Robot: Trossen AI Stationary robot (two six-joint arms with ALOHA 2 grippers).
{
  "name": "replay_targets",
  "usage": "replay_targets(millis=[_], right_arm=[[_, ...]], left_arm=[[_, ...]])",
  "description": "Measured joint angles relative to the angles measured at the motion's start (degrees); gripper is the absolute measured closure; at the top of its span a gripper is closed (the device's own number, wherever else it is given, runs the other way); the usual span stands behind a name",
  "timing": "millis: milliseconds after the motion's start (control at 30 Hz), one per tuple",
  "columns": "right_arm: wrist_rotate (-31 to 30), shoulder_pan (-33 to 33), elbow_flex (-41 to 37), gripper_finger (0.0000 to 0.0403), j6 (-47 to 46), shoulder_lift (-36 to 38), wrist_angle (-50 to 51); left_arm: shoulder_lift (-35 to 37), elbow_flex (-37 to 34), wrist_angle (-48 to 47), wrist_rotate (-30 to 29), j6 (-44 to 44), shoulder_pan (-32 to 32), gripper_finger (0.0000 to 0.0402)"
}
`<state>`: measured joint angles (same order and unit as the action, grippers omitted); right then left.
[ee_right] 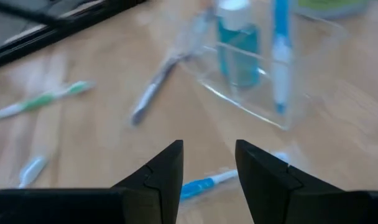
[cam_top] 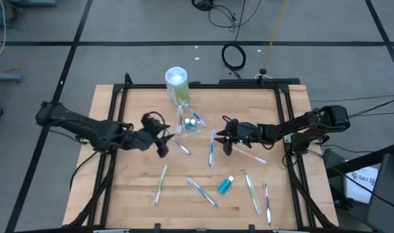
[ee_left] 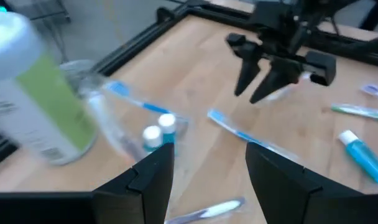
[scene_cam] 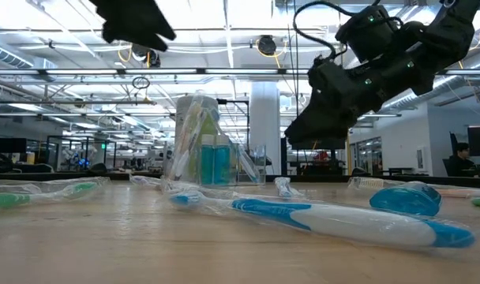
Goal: Pick & Place toothbrushing station
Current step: Put the top blue toothbrush into the right side of the transparent organizer
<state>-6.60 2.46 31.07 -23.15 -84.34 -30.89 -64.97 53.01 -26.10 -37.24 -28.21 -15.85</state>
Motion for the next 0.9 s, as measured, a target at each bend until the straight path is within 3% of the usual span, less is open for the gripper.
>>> replay_targets(millis=[167,367,467,567,767,900], right_arm=[[-3.8,-0.1,0.0,0.0261,-5.1,-2.7,0.8],[-3.7,0.1,0.0,0.0261,-12.2,-10.2,-2.9],[-0.5,0.1,0.3,0.0261,-13.9,-14.1,-8.7],[2.1,0.1,1.6,0.0261,-14.2,-17.8,-11.8],[1.4,0.2,5.5,0.0263,-13.9,-22.6,-11.1],[1.8,0.2,6.5,0.0289,-11.9,-23.1,-10.5]], left_arm=[[3.2,0.0,-4.1,-5.9,-1.1,-1.2,0.0195],[3.3,0.0,-4.2,-6.4,-0.7,-1.2,0.0195],[2.8,0.0,-4.2,-6.4,-0.2,-1.1,0.0195],[2.4,0.0,-4.2,-6.3,1.5,-0.9,0.0195],[2.4,0.0,-3.8,-6.4,3.0,-0.9,0.0195],[2.4,0.0,-3.8,-6.4,3.8,-0.9,0.0195]])
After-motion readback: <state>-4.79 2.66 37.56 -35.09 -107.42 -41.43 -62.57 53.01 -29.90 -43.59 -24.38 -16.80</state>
